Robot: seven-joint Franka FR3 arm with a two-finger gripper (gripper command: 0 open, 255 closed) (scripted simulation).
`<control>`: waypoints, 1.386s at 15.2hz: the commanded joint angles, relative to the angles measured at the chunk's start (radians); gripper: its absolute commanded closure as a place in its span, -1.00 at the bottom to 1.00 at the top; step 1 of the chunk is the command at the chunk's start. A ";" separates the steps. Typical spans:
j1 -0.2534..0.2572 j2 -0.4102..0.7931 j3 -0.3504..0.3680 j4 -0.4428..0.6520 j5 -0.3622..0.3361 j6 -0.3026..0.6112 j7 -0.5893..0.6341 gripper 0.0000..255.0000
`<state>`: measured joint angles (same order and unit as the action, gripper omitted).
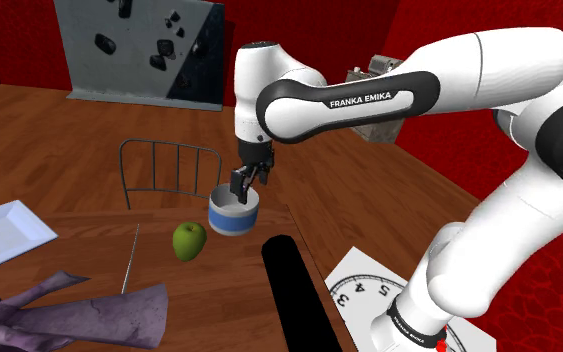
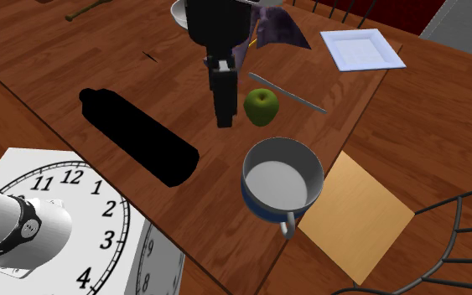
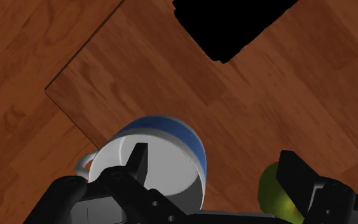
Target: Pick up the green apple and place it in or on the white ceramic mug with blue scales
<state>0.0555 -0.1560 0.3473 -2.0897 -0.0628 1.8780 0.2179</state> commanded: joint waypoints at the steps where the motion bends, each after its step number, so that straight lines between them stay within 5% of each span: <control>1: 0.009 0.082 0.024 0.061 -0.019 0.003 0.049 -1.00; 14: 0.162 0.653 0.057 0.617 -0.183 -0.098 0.274 -1.00; 21: 0.154 0.662 0.050 0.536 -0.192 -0.009 0.282 -1.00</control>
<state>0.2084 0.5014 0.3979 -1.5463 -0.2521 1.8572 0.4971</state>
